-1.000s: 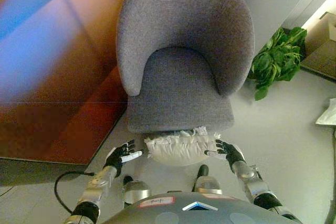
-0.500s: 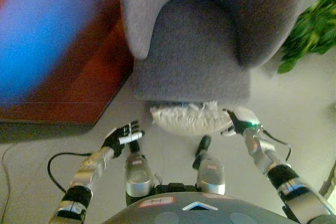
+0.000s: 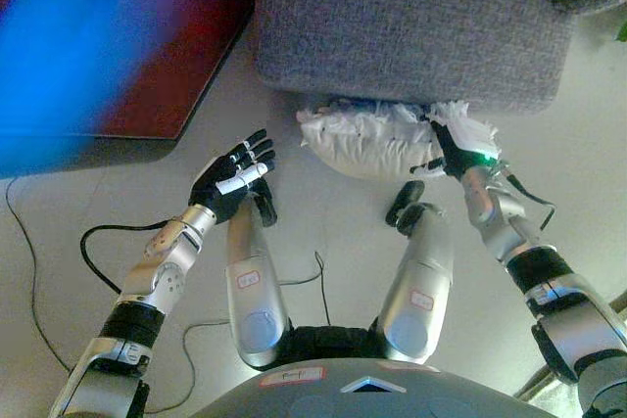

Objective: Pick up the pillow and put it on the sofa.

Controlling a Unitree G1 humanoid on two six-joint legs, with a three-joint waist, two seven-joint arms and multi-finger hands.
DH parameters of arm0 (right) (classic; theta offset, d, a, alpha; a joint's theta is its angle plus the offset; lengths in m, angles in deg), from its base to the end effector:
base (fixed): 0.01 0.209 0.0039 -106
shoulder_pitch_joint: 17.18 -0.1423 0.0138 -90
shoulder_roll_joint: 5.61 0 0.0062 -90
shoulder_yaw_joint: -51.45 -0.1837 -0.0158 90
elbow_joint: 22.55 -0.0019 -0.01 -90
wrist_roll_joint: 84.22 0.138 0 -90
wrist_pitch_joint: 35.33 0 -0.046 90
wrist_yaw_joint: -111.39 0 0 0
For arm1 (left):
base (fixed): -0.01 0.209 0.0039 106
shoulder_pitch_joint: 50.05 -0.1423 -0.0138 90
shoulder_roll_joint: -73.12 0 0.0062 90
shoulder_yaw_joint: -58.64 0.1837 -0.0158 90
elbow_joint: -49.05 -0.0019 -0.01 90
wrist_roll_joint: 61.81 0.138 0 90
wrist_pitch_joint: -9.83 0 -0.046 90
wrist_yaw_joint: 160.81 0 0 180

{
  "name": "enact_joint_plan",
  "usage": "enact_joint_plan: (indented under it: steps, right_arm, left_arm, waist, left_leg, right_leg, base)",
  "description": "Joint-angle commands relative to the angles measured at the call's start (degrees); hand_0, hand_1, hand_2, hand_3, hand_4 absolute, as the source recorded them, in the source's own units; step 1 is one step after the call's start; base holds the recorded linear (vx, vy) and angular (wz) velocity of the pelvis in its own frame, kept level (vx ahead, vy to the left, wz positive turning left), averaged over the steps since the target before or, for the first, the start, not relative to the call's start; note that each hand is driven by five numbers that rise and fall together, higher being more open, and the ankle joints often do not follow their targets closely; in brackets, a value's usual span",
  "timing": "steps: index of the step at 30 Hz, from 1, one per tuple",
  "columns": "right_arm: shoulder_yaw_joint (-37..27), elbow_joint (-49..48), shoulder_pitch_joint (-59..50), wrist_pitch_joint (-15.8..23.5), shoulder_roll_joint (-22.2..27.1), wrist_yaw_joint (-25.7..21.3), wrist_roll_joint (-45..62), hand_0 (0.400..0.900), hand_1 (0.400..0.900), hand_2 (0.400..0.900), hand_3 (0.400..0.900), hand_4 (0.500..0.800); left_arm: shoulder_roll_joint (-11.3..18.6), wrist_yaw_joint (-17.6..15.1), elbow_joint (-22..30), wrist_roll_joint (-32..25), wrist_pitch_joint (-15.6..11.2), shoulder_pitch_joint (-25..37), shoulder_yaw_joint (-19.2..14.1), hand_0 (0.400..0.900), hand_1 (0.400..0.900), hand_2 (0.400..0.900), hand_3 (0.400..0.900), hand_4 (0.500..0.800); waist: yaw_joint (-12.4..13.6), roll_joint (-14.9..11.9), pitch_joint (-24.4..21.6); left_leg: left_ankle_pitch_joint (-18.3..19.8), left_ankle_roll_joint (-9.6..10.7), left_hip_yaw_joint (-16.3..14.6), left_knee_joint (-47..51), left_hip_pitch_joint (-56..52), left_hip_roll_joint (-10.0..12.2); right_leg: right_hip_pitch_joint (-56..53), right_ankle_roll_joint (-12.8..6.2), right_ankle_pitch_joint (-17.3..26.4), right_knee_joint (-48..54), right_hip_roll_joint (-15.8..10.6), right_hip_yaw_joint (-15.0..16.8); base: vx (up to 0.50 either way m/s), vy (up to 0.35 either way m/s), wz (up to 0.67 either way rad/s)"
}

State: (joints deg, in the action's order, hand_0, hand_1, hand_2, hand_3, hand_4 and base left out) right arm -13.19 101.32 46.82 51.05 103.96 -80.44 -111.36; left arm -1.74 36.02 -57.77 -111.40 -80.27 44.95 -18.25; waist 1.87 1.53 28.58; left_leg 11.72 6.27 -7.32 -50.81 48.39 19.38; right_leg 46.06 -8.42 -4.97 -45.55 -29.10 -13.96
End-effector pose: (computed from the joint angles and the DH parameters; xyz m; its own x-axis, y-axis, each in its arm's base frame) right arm 0.2737 -0.2377 0.0513 0.9933 -0.0458 -0.1061 -0.0888 0.2844 -0.9546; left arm 0.2105 0.2335 0.0224 0.9236 -0.3344 -0.1874 0.2571 0.9030 -0.3442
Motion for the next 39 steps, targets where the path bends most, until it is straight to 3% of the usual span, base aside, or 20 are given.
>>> enact_joint_plan:
  steps: [1,3,12,15,17,20,27,28,29,39]
  right_arm:
    - [0.6,0.6,-5.2,-0.6,3.7,-5.1,3.2,0.9,0.9,0.9,0.9,0.8]
    - [0.8,1.4,-5.9,-1.3,3.2,-5.4,3.4,0.9,0.9,0.9,0.9,0.8]
    - [1.4,2.1,-8.8,-3.0,2.9,-6.3,3.4,0.9,0.9,0.9,0.9,0.8]
    - [1.6,2.4,-9.2,-3.8,2.7,-3.5,3.5,0.9,0.9,0.9,0.9,0.8]
    - [2.3,2.2,-9.1,-6.0,2.3,2.1,5.6,0.9,0.9,0.9,0.9,0.8]
    - [3.3,2.4,-9.5,-7.2,2.1,6.5,7.0,0.9,0.9,0.9,0.9,0.8]
    - [3.6,5.7,-12.7,-11.6,0.2,11.6,12.0,0.9,0.9,0.9,0.9,0.8]
    - [3.5,6.7,-13.0,-11.7,-0.3,11.7,12.8,0.443,0.443,0.443,0.443,0.526]
    - [3.4,7.6,-13.3,-12.0,-0.8,12.3,13.1,0.4,0.4,0.4,0.4,0.5]
    - [2.0,10.4,-14.2,-13.3,-3.2,8.8,18.7,0.4,0.4,0.4,0.4,0.5]
  left_arm:
    - [1.8,1.6,6.8,-4.1,-3.0,-0.3,2.5,0.9,0.9,0.9,0.9,0.8]
    - [1.9,2.0,7.5,-4.9,-2.5,-0.2,2.7,0.9,0.9,0.9,0.9,0.8]
    - [2.3,3.1,10.4,-6.5,-1.1,-0.1,3.3,0.9,0.9,0.9,0.9,0.8]
    - [2.5,3.9,10.5,-6.1,-0.6,-0.4,3.6,0.9,0.9,0.9,0.9,0.8]
    - [3.0,4.2,11.5,-5.9,0.6,-0.9,3.5,0.9,0.9,0.9,0.9,0.8]
    - [3.3,4.6,11.8,-5.3,1.3,-1.4,3.7,0.9,0.9,0.9,0.9,0.8]
    - [3.2,4.7,12.1,-5.5,3.3,-1.6,4.0,0.9,0.9,0.9,0.9,0.8]
    - [3.1,4.6,12.0,-5.7,3.4,-1.4,4.2,0.9,0.9,0.9,0.9,0.8]
    - [2.9,4.5,12.1,-5.8,3.6,-1.3,4.4,0.9,0.9,0.9,0.9,0.8]
    - [1.9,3.7,12.4,-5.3,3.5,-1.4,5.6,0.9,0.9,0.9,0.9,0.8]
  waist:
    - [1.8,0.8,-1.8]
    - [2.0,1.2,-1.4]
    - [2.7,1.8,-0.4]
    - [3.0,1.8,-0.3]
    - [3.3,1.7,-0.2]
    - [3.7,1.7,0.0]
    - [4.4,1.9,0.0]
    - [4.5,2.0,0.1]
    - [4.5,2.0,0.1]
    - [4.9,2.8,0.9]
  left_leg:
    - [2.9,2.2,2.0,-1.5,0.2,4.4]
    - [6.1,2.6,2.6,-5.8,1.4,4.9]
    - [10.2,1.8,4.9,-16.5,8.3,4.9]
    - [11.1,1.9,5.9,-19.1,9.7,4.7]
    - [11.6,1.9,6.5,-20.9,10.7,4.5]
    - [11.9,2.1,7.3,-22.7,11.6,4.1]
    - [11.7,2.2,7.9,-23.7,11.5,3.4]
    - [11.7,2.2,7.8,-23.8,11.4,3.3]
    - [11.6,2.1,7.8,-23.8,11.4,3.2]
    - [9.9,1.5,6.9,-21.4,9.2,2.4]
  right_leg:
    - [5.0,-1.92,-1.3,-4.5,-2.4,4.0]
    - [6.4,-2.31,-3.9,-8.4,-3.0,4.4]
    - [13.8,-1.5,-7.7,-18.9,-4.3,6.5]
    - [15.0,-1.38,-8.9,-21.3,-4.4,7.1]
    - [16.0,-1.28,-9.7,-23.1,-4.6,7.6]
    - [16.9,-1.27,-10.1,-24.6,-4.8,8.2]
    - [17.3,-1.2,-9.1,-24.9,-4.9,8.6]
    - [17.3,-1.19,-8.9,-24.9,-4.8,8.6]
    - [17.3,-1.16,-8.8,-24.9,-4.9,8.6]
    - [15.3,-1.19,-6.8,-22.7,-4.5,8.4]
  base:
    - [0.04,-0.019,0.12]
    - [0.06,-0.024,0.13]
    - [0.0,-0.008,0.1]
    - [0.03,-0.015,0.08]
    - [0.05,-0.016,0.07]
    - [0.05,-0.007,0.05]
    - [0.04,0.012,0.03]
    - [0.03,0.022,0.03]
    - [0.03,0.023,0.03]
    - [0.01,0.01,0.02]
